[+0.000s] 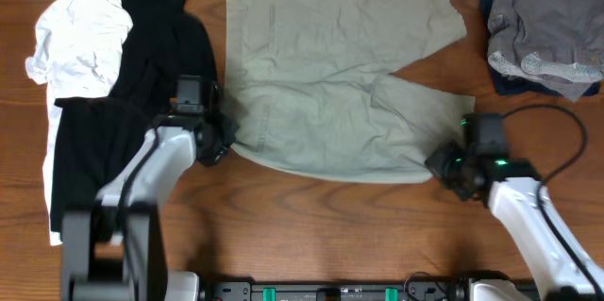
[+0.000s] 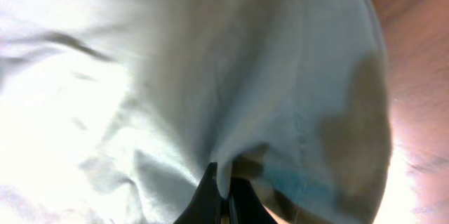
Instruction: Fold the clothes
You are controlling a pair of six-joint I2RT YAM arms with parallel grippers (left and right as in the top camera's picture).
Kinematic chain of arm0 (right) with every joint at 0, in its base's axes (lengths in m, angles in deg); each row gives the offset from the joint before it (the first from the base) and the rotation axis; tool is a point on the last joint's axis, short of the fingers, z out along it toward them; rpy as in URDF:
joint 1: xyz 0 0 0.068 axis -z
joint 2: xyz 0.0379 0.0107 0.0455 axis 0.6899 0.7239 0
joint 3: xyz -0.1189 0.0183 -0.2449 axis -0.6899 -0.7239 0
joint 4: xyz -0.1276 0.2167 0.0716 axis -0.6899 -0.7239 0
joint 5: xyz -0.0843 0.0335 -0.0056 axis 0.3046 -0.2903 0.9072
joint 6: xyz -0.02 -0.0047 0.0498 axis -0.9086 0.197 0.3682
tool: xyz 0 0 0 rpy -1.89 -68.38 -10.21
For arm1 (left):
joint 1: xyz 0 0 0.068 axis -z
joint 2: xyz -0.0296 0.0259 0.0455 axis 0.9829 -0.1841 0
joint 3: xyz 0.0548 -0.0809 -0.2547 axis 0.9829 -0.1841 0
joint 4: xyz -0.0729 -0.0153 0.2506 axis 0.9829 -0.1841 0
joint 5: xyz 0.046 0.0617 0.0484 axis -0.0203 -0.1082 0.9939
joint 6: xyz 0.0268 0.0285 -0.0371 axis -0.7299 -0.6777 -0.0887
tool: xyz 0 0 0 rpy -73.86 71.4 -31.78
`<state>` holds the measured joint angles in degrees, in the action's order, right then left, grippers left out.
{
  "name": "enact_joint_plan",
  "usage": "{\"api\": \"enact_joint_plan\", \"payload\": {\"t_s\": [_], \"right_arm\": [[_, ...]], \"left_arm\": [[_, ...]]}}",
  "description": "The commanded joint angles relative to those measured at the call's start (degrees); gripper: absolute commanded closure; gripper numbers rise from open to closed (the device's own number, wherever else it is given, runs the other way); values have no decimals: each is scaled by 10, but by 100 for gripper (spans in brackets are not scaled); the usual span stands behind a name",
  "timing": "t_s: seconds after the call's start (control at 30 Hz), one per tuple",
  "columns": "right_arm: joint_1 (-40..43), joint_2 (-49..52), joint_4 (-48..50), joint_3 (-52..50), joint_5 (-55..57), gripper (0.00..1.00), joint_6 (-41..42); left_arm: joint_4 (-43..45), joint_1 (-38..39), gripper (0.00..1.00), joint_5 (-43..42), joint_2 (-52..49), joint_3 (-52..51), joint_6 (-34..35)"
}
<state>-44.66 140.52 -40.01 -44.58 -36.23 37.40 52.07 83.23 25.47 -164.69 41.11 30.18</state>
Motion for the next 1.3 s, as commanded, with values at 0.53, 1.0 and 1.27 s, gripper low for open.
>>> {"api": "enact_joint_plan", "payload": {"t_s": [0.53,1.0,1.27], "right_arm": [[91,-156,-351,305,-12,99,-174],[89,-61,-258,332,-8,99,-233],[85,90,-93,332,-38,99,-272]], "left_arm": [[-207,-2,94,-3,466,-1,-87],[-210,-2,94,59,430,-1,-88],[-78,-2,94,71,259,-1,-88]]}}
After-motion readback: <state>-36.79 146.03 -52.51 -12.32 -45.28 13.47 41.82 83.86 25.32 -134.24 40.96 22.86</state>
